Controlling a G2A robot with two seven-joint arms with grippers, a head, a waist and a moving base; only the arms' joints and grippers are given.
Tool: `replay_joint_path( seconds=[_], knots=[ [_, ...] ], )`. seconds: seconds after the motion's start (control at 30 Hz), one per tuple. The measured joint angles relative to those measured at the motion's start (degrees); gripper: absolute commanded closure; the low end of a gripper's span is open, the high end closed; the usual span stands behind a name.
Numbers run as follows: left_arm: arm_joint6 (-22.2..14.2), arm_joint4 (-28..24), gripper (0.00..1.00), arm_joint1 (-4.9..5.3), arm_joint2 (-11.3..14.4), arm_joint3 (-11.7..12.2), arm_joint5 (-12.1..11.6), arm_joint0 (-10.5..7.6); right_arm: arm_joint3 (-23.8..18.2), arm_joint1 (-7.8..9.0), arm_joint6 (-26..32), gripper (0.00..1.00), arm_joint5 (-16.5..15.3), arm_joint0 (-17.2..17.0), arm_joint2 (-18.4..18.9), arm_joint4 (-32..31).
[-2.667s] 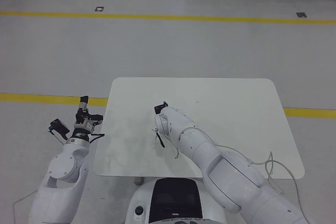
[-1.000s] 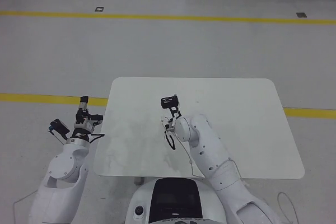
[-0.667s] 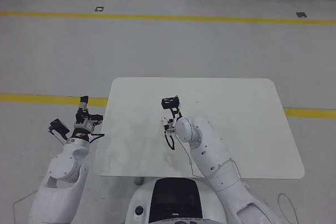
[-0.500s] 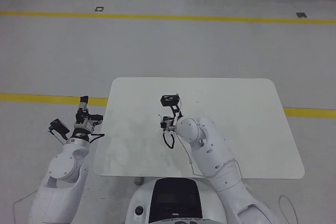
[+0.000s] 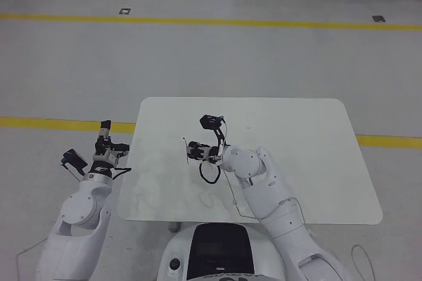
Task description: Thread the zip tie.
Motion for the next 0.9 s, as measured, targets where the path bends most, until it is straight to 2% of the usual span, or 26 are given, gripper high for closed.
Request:
replay_joint_path(
  seconds=[0.33, 0.43, 0.57, 0.9],
  knots=[
    [0.0, 0.0, 0.0, 0.0, 0.0, 0.0, 0.0, 0.0, -0.07, 0.01, -0.16, 1.0, -0.01, -0.09, 0.01, 0.04],
    [0.0, 0.0, 0.0, 0.0, 0.0, 0.0, 0.0, 0.0, -0.39, 0.18, -4.88, 1.0, -0.93, -1.27, 0.52, 1.45],
    [0.0, 0.0, 0.0, 0.0, 0.0, 0.0, 0.0, 0.0, -0.11, 0.57, -11.01, 1.0, -4.11, -2.56, 2.09, 5.88],
    [0.0, 0.0, 0.0, 0.0, 0.0, 0.0, 0.0, 0.0, 2.9, 1.08, -17.4, 1.0, -13.44, -3.86, 3.5, 19.42]
  ],
)
